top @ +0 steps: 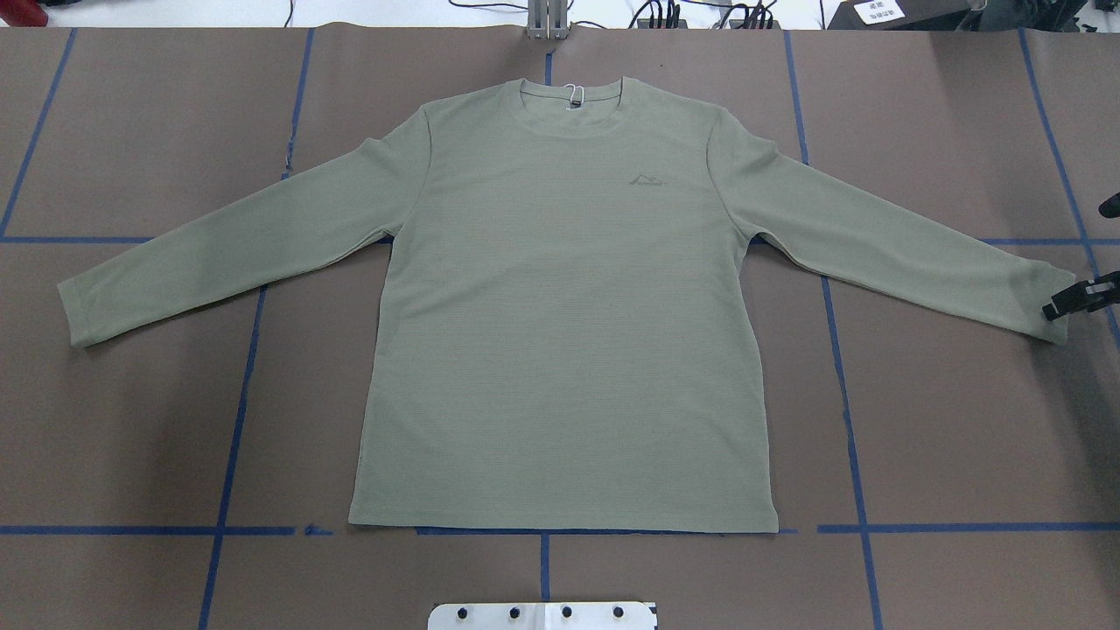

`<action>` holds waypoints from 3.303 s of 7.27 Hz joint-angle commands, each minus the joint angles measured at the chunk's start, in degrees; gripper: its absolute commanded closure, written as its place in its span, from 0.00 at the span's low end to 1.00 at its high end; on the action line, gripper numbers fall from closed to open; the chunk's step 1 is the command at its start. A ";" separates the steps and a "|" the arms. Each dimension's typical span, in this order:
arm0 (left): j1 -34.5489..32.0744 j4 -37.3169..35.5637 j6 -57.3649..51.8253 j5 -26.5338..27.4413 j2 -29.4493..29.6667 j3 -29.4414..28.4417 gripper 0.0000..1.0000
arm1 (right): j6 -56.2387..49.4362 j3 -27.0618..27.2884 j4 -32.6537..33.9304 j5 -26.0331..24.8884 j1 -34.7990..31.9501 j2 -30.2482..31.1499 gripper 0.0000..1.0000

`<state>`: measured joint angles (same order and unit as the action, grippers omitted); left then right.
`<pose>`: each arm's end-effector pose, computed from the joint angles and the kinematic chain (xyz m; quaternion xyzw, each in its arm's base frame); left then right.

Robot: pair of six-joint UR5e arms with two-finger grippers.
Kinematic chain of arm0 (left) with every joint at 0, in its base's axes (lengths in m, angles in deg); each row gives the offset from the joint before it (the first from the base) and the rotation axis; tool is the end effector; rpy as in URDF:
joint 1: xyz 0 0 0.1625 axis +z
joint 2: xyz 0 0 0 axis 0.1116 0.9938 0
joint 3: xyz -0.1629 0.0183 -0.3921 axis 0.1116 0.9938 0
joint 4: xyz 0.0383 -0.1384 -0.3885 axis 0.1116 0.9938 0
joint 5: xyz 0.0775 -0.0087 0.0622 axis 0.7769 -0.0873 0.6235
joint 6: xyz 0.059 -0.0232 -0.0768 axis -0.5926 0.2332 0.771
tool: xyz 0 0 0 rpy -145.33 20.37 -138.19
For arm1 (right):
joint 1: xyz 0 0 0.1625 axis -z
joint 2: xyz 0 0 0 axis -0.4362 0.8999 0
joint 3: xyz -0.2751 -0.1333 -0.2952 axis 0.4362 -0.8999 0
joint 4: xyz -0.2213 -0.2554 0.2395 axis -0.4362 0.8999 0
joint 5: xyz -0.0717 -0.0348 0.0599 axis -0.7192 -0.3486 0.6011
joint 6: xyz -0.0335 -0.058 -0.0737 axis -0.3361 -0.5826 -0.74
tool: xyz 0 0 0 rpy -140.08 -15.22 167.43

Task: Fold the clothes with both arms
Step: 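Lower the right gripper onto the cuff of the sleeve nearest it and grasp, then carry the sleeve cuff with the right gripper across the shirt body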

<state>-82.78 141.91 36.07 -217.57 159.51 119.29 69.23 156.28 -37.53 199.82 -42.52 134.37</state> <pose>-0.0528 -0.5272 0.6058 0.2028 0.3789 0.1517 0.8901 -0.1205 -0.4849 0.7240 0.0466 -0.3931 -0.0861 0.9143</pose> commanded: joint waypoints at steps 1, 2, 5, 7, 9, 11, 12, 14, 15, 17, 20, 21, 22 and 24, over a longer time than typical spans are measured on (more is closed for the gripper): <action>-0.02 0.00 0.09 -0.09 0.00 0.10 0.00 | 0.00 -0.10 0.00 -0.08 0.08 -0.02 0.35; -0.02 0.00 0.09 -0.09 0.09 0.10 0.00 | 0.00 -0.01 0.00 0.01 0.00 -0.02 0.53; -0.02 0.00 0.35 -0.09 0.09 0.10 0.00 | 0.09 0.43 0.00 0.10 0.00 -0.02 0.86; -0.02 0.00 0.44 -0.09 0.09 0.01 0.00 | 0.18 0.78 0.00 0.44 0.00 -0.72 0.98; -0.02 0.00 0.53 -0.09 0.09 0.10 0.00 | 0.18 6.80 3.40 0.89 -0.18 -0.29 1.00; -0.02 -0.09 0.61 -2.89 0.00 0.01 0.00 | 0.26 15.07 6.83 3.67 -0.96 0.42 1.00; -0.02 -0.18 0.61 -2.90 0.00 -0.16 0.00 | 0.18 18.50 11.03 3.96 -1.14 -1.84 1.00; -0.02 -0.18 0.61 -2.99 0.00 0.01 0.00 | 0.18 19.50 20.59 4.23 0.95 -12.26 1.00; -0.02 -0.18 0.61 -2.99 0.00 0.01 0.00 | 0.26 19.42 29.79 4.05 2.70 -20.07 1.00; -0.02 -0.26 0.70 -3.08 0.17 0.10 0.00 | 6.54 17.93 35.76 2.83 7.88 -30.47 1.00; -0.02 -0.26 0.61 -2.99 0.09 -0.08 0.00 | 18.37 8.12 35.60 -1.66 14.48 -51.19 1.00; -0.02 -0.26 0.61 -2.99 0.09 -0.16 0.00 | 19.15 1.99 35.60 -3.14 17.63 -59.35 1.00; -0.02 -0.26 0.61 -2.99 0.09 -0.16 0.00 | 24.03 -3.21 34.38 -10.20 22.80 -65.96 1.00; -0.02 -0.26 1.05 -2.99 0.26 -0.16 0.00 | 27.77 -5.72 32.87 -17.11 30.38 -68.05 1.00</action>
<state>-82.80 141.65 36.83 -220.56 159.68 119.13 94.98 152.30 -3.94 186.85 -16.67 68.12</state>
